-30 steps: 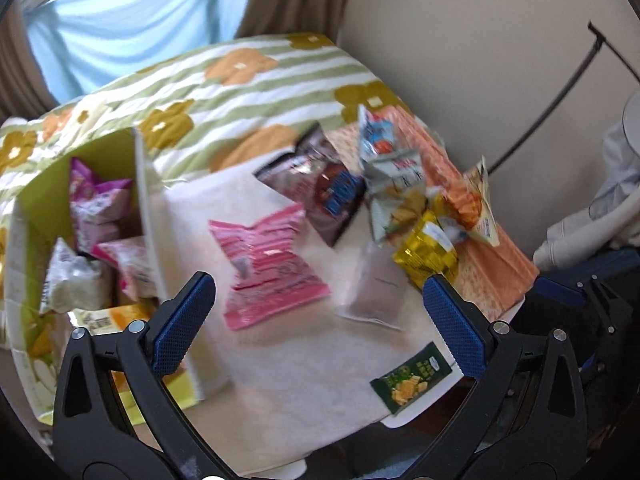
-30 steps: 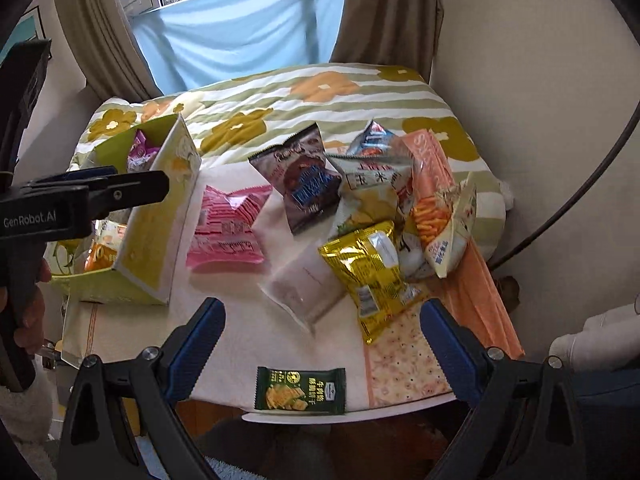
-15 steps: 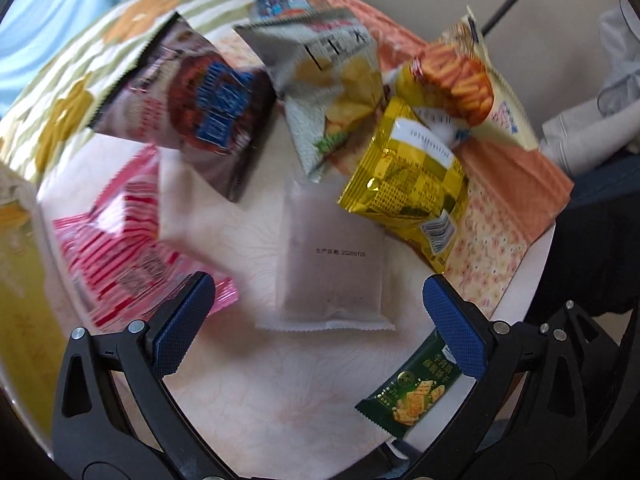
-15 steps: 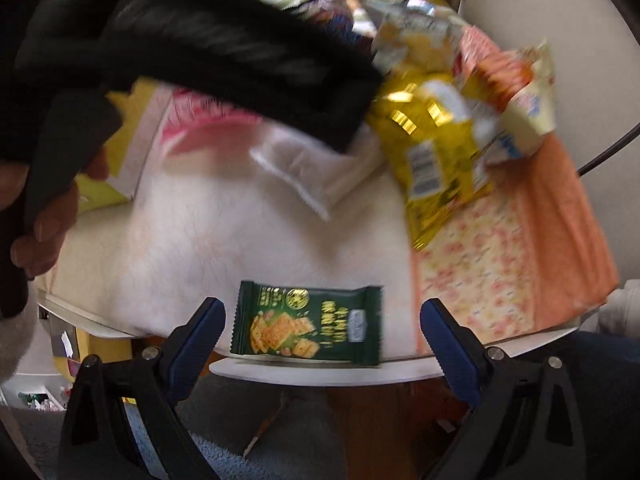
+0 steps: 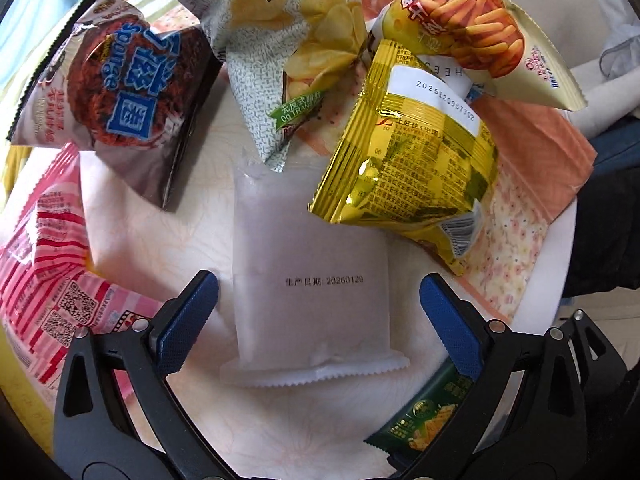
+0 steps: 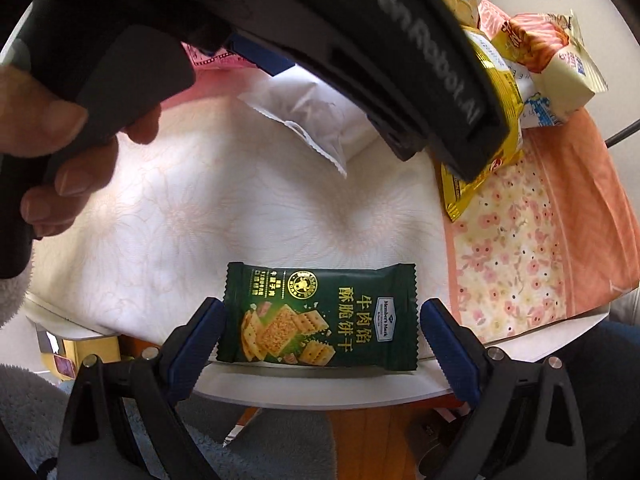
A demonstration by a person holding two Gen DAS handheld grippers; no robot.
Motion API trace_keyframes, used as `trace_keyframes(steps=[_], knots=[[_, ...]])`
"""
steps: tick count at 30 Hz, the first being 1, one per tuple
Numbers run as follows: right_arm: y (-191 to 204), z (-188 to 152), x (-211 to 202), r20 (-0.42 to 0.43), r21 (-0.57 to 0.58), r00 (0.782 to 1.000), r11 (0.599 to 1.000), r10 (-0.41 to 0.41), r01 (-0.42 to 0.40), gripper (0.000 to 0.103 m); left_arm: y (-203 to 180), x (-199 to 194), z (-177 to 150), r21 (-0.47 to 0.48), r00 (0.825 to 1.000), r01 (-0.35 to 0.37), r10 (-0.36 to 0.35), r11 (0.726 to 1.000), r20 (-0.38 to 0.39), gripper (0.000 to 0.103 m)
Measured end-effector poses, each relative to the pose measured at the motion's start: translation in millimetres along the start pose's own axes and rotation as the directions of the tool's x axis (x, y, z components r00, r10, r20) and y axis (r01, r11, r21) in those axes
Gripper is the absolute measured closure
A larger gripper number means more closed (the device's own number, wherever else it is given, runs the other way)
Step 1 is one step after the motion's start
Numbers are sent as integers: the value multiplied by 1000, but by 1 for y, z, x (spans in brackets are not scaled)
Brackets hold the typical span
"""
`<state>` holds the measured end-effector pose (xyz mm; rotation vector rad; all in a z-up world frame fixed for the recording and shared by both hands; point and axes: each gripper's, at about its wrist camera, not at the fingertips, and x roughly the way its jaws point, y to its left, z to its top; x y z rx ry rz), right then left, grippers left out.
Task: Organize snacks
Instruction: 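Grasp the white plain packet with left gripper while right grasps green cracker packet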
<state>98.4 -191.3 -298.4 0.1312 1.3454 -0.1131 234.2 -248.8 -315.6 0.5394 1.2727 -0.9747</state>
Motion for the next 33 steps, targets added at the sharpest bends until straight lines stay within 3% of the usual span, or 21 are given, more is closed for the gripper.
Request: trace_keyframes(steps=[2, 4, 5, 9, 13, 24, 33], knots=[[-2, 1, 2, -3, 8, 1000, 1000, 1, -1, 6, 1, 1, 3, 0, 1000, -13, 13, 1000, 8, 5], [-2, 2, 2, -1, 10, 1000, 1000, -2, 2, 6, 0, 1, 6, 10, 998, -55, 55, 998, 19, 21], [-1, 2, 3, -1, 9, 1000, 1000, -2, 2, 6, -1, 2, 10, 20, 997, -73, 73, 997, 20, 23], [1, -3, -1, 0, 5, 1000, 1000, -3, 3, 6, 8, -3, 17, 30, 997, -71, 70, 997, 18, 42], [-1, 1, 0, -13, -15, 1000, 1000, -2, 2, 6, 25, -10, 19, -5, 998, -67, 67, 998, 2, 42], [7, 0, 8, -34, -99, 999, 995, 28, -31, 6, 59, -27, -16, -118, 996, -80, 76, 990, -43, 42], [14, 5, 16, -51, -209, 997, 976, 54, -63, 6, 63, -38, -52, -178, 996, -88, 81, 980, -46, 42]])
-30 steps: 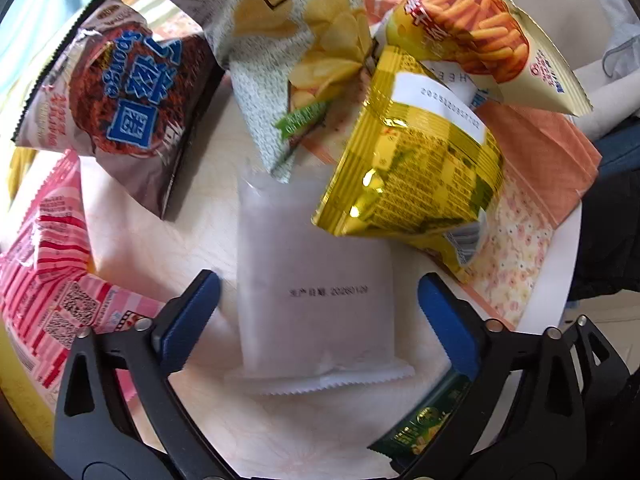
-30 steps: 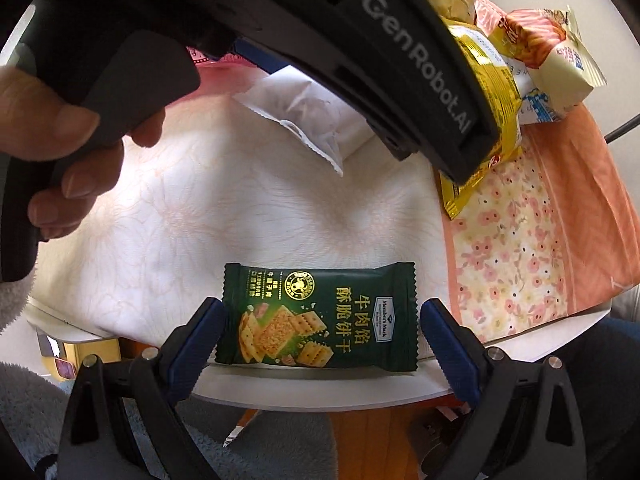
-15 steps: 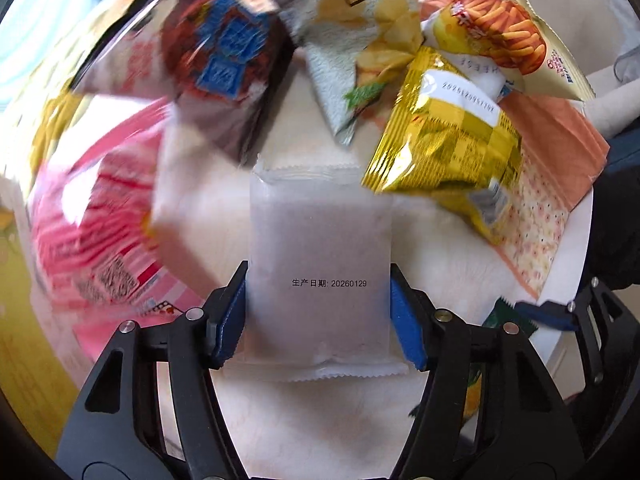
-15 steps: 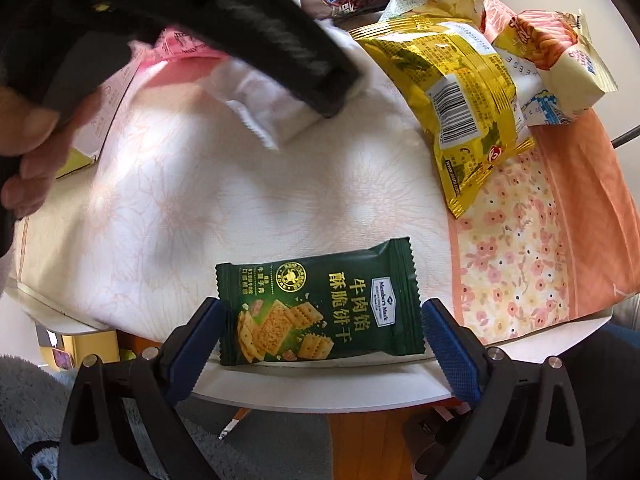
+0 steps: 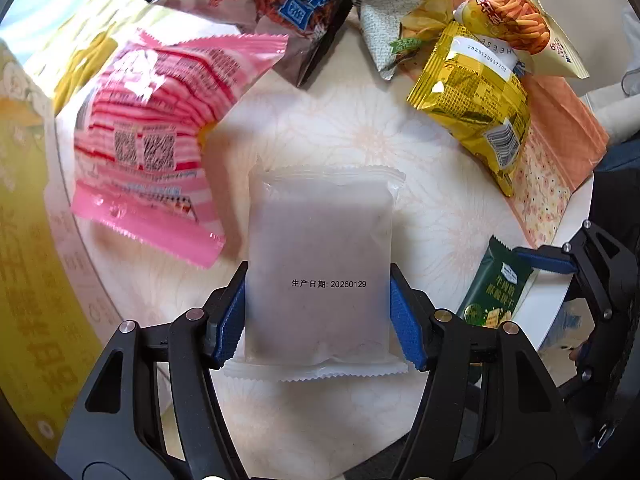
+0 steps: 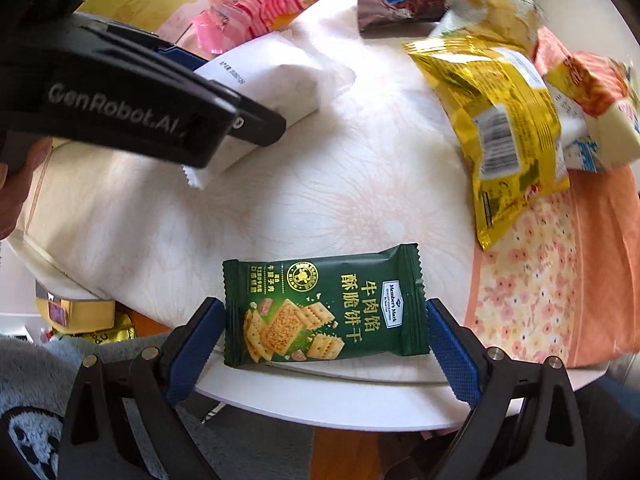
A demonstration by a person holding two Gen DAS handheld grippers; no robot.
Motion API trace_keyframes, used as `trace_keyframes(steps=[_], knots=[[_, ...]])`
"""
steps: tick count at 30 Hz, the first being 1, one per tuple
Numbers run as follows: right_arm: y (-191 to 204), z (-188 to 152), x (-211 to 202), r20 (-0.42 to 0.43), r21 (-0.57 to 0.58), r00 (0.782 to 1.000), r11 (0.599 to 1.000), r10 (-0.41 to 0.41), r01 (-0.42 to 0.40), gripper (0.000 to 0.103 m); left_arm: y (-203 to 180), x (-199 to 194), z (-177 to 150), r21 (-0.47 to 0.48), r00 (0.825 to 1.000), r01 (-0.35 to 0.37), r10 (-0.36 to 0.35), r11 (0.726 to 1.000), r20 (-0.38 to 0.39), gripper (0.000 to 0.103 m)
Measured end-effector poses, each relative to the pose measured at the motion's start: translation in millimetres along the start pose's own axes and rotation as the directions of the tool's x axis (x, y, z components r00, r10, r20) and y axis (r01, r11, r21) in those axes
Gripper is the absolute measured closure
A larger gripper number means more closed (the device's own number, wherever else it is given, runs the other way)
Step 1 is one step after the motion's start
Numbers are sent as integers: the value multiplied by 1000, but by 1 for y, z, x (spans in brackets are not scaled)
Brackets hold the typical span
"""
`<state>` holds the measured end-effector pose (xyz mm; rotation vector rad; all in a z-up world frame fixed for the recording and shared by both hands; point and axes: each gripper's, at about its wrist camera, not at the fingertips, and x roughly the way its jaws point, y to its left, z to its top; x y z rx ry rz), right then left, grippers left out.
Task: Organize snacks
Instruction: 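Grasp the white plain packet with left gripper while right grasps green cracker packet, then carry both packets over the box and open both grippers to drop them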
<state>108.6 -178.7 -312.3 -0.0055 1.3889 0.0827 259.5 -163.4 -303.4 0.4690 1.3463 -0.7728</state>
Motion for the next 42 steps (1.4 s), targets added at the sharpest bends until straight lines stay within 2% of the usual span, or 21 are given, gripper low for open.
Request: trace_keyframes(steps=[1, 6, 10, 13, 22, 27, 31, 34, 39, 40, 41, 42], knots=[[0, 0, 1, 2, -7, 1000, 1000, -2, 2, 6, 0, -6, -19, -5, 1000, 0, 0, 1000, 1, 42], [0, -1, -1, 32, -21, 999, 1000, -7, 8, 13, -3, -12, -43, -28, 1000, -5, 5, 1000, 1, 42], [-2, 0, -7, 58, -24, 998, 1000, -19, 20, 28, -4, -11, -46, -50, 1000, -5, 5, 999, 2, 43], [-5, 0, -7, 73, -20, 997, 1000, -22, 24, 34, -6, -11, -56, -65, 1000, -2, 2, 998, 2, 43], [-32, 6, -31, 134, 37, 991, 999, -24, 20, 37, -23, -35, -60, -86, 999, -13, 17, 996, 50, 43], [-43, 5, -59, 169, 56, 985, 998, -38, 29, 37, -34, -71, -56, -109, 993, -9, 22, 994, 120, 43], [-56, 7, -93, 227, 37, 972, 998, -57, 49, 37, -40, -111, -51, -147, 979, -8, 38, 989, 202, 43], [-60, 11, -119, 282, 4, 957, 998, -63, 64, 37, -38, -143, -49, -187, 962, -18, 68, 982, 264, 43], [-31, 37, -164, 375, -74, 926, 994, -42, 75, 37, -16, -199, -63, -268, 926, -31, 128, 963, 354, 43], [-31, 37, -164, 375, -74, 926, 994, -42, 75, 37, -8, -209, -67, -286, 919, -35, 144, 958, 368, 43], [-18, 53, -176, 411, -109, 911, 991, -30, 81, 37, 0, -216, -71, -299, 913, -42, 158, 953, 377, 43], [-11, 55, -184, 428, -124, 903, 989, -20, 81, 37, 9, -226, -76, -316, 905, -53, 180, 947, 386, 43]])
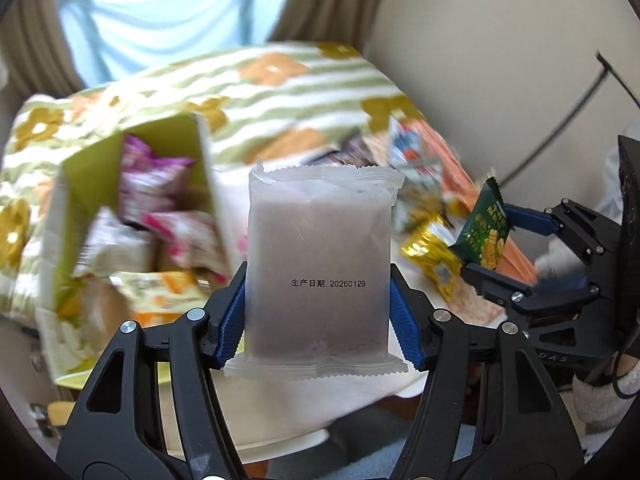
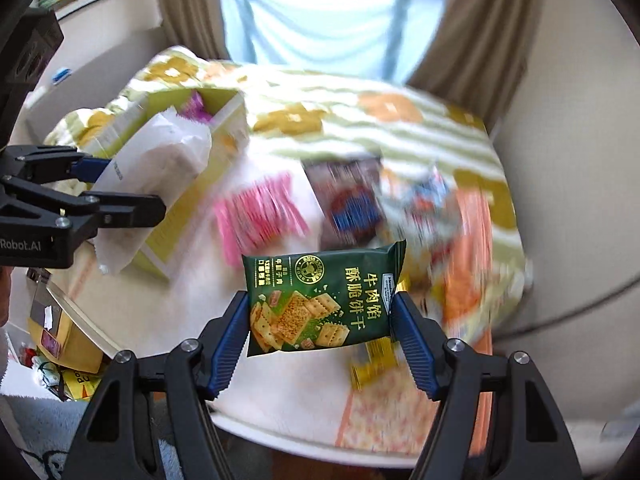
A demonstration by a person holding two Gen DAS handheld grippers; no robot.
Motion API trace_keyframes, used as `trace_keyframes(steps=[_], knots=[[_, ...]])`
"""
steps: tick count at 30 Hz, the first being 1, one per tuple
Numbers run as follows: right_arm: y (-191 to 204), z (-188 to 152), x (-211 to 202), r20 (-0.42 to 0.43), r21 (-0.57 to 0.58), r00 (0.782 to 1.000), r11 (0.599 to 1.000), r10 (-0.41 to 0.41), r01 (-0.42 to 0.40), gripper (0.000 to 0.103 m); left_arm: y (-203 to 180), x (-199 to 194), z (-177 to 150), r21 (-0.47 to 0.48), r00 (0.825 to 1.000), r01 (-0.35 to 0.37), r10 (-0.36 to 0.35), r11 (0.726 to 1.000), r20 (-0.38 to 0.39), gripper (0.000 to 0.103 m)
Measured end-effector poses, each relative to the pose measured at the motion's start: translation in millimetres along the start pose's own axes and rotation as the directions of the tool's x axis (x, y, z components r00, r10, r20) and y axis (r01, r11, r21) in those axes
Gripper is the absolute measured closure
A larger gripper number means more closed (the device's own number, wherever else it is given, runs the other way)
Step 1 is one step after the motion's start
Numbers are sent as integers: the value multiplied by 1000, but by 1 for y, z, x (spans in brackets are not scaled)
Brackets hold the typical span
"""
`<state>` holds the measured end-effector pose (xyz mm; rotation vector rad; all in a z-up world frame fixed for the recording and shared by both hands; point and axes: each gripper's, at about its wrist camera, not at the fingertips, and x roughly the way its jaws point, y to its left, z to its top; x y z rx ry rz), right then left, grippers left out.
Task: Organize snacks
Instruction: 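Carry both packets over the box and open both grippers to drop them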
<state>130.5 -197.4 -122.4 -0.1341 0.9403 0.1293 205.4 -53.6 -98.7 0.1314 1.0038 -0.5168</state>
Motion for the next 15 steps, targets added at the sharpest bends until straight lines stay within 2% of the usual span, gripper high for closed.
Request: trace_keyframes(steps=[4, 8, 12, 15], knots=[[28, 38, -4, 67, -29, 996, 998, 59, -57, 37, 44, -27, 1, -44, 997, -61, 63, 997, 46, 43], [58, 68, 4, 98, -47, 989, 993, 112, -108, 37, 93, -41, -5, -103, 990, -124, 130, 987, 51, 43], [92, 94, 20, 102, -62, 978, 983, 179, -174, 37, 139, -37, -15, -151, 983, -179, 184, 972, 17, 43], [117, 107, 34, 97, -67, 973, 977, 209, -203, 37, 171, -21, -26, -183, 980, -198, 195, 963, -30, 43]])
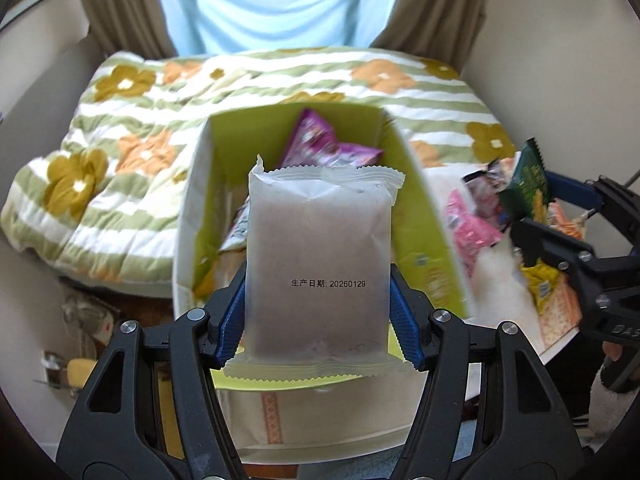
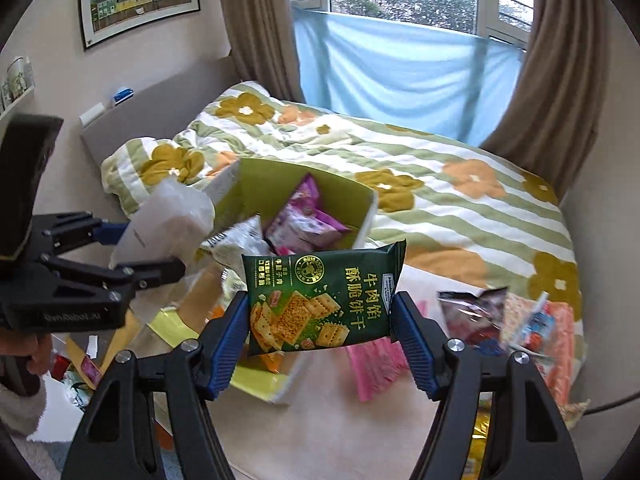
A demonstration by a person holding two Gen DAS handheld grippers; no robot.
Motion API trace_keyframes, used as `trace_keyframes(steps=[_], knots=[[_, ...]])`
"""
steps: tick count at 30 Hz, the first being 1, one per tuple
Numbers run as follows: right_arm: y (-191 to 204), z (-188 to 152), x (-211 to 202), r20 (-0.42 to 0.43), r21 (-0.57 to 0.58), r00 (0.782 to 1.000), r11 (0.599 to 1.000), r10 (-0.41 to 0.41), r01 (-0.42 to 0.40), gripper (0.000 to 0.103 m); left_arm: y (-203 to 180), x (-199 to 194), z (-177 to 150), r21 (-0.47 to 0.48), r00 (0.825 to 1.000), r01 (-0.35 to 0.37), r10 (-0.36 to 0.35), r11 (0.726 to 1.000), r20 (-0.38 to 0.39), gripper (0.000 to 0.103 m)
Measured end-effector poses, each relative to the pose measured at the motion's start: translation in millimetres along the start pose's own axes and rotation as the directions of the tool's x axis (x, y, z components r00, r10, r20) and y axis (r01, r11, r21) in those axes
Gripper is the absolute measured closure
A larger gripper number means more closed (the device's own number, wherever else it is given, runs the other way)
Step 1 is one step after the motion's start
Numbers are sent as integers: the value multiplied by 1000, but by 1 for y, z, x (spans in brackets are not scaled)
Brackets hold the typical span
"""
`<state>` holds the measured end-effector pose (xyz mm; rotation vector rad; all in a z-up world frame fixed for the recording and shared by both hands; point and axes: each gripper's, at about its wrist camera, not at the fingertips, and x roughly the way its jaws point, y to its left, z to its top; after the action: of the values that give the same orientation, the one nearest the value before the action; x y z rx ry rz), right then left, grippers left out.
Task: Organize snacks
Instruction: 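Carry both packets over the box and open both grippers to drop them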
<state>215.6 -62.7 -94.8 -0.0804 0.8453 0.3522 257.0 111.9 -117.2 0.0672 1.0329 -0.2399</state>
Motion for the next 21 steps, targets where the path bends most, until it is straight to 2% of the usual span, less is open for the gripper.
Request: trace_keyframes(steps=[7, 14, 15, 17, 18, 19, 21], knots=[[34, 11, 39, -60, 20, 998, 1000, 21, -20, 37, 38, 42, -18, -33, 996, 14, -17, 999, -88, 43], [39, 11, 56, -105, 77, 995, 997, 6, 2, 37, 44, 62, -26, -24, 989, 29, -32, 999, -147, 41], [37, 11, 58, -111, 87, 994, 996, 8, 1, 37, 45, 64, -27, -30, 987, 41, -45, 999, -153, 39], [35, 10, 63, -125, 100, 992, 995, 12, 0, 37, 47, 62, -29, -41, 987, 63, -68, 997, -147, 24], [34, 10, 65, -132, 104, 991, 995, 13, 0, 37, 47, 61, -29, -41, 988, 57, -62, 998, -139, 13], [32, 10, 67, -138, 107, 990, 994, 17, -2, 37, 48, 58, -30, -43, 990, 44, -49, 998, -129, 8], [29, 10, 72, -148, 115, 989, 993, 29, -12, 37, 50, 54, -33, -58, 992, 21, -28, 998, -123, 8]])
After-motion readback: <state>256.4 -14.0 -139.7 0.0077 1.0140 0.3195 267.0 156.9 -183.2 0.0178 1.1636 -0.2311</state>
